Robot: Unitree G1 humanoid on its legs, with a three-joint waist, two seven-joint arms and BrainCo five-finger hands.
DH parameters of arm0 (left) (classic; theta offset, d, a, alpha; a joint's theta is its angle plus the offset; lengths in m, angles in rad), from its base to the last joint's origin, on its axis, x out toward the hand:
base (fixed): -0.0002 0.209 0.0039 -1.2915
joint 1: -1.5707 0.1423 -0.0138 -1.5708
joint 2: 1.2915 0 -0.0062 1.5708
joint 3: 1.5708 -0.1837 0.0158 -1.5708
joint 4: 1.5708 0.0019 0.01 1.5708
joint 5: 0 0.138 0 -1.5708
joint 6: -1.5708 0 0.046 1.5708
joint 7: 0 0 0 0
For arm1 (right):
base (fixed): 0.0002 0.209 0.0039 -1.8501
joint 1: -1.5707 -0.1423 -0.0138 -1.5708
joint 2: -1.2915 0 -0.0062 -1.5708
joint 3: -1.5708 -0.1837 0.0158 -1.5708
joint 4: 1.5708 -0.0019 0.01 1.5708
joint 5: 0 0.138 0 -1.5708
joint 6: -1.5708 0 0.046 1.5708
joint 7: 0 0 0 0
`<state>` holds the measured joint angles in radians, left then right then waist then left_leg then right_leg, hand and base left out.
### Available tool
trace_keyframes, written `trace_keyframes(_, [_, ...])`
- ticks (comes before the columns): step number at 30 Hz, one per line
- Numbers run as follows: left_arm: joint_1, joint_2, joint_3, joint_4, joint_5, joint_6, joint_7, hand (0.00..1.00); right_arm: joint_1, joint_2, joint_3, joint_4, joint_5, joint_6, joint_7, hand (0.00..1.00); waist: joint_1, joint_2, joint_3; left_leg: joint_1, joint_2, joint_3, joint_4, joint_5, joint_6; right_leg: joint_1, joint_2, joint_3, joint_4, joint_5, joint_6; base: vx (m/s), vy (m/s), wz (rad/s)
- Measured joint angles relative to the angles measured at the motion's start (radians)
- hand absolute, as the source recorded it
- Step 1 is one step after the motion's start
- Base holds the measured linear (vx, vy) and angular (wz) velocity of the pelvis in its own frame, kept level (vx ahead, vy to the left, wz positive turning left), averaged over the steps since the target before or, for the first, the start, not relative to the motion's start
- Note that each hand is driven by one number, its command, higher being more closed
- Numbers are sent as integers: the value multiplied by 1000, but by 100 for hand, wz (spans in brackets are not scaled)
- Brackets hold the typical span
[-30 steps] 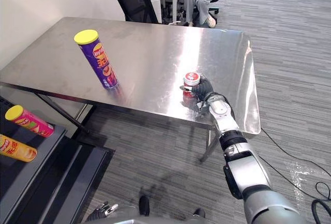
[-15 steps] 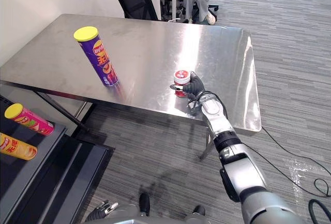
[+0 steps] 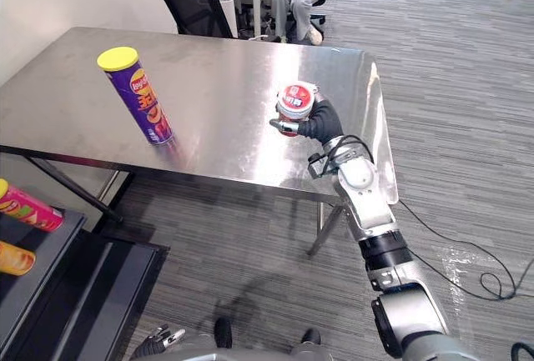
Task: Put the gum and the chips on the shelf.
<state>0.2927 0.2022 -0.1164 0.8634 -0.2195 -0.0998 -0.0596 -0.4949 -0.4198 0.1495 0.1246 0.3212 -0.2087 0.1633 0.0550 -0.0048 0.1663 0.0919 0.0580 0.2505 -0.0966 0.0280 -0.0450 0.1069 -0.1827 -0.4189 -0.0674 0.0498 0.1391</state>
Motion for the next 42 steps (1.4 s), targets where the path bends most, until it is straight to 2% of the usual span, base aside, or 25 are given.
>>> trace_keyframes(4, [4,-1,20,16,5,-2,13,0,48,-3,-34,-40,21,5,0,100,-1,-9,-30,0,4,15,-2,-3,-4,-13,7,16,-1,2,-2,-9,-16,-15])
trace_keyframes(9, [12,-10,46,27,5,-6,18,0,89,-4,-75,-104,53,24,2,100,-23,-7,-44,1,8,27,-2,-4,-5,-15,12,29,-2,4,-5,-11,-12,-7])
trace_keyframes(13, [12,-13,56,46,6,-7,24,0,121,-5,-85,-124,61,30,22,100,-25,-9,-61,13,10,47,-1,-10,-9,-15,14,43,-7,8,-8,-7,-8,-15])
trace_keyframes(26, [15,-25,75,54,6,-7,54,0,268,-6,-165,-158,92,34,16,100,-26,-9,-83,11,10,38,1,-10,-10,-12,15,34,-7,8,-8,-2,-1,0])
trace_keyframes(31, [13,-25,75,56,7,-7,73,0,304,-6,-207,-168,90,31,-22,100,-28,-13,-88,-4,12,8,1,-8,-6,-39,-5,11,70,-31,-12,-16,2,16])
trace_keyframes(34, [-1,-24,78,57,1,-7,98,0,304,-5,-202,-171,90,25,-28,100,-25,-22,-83,-42,13,-14,18,-1,0,-89,-21,-1,146,-66,-22,-26,-8,21])
trace_keyframes(37, [-35,-24,87,56,-16,-14,121,0,278,-4,-162,-171,90,21,-22,100,-21,-26,-53,-114,28,-49,103,-12,-5,-104,-18,-30,160,-70,-30,-57,-44,35])
trace_keyframes(41, [-57,-45,108,52,-94,-30,137,0,199,0,-85,-151,90,20,-3,100,-1,-5,3,-176,69,-78,185,-27,-14,-107,10,-69,172,-83,-53,-118,-78,28])
trace_keyframes(42, [-52,-57,118,52,-95,-31,139,0,187,1,-68,-138,89,20,-2,100,24,7,13,-185,89,-51,199,-60,-1,-102,25,-79,181,-89,-63,-129,-120,18])
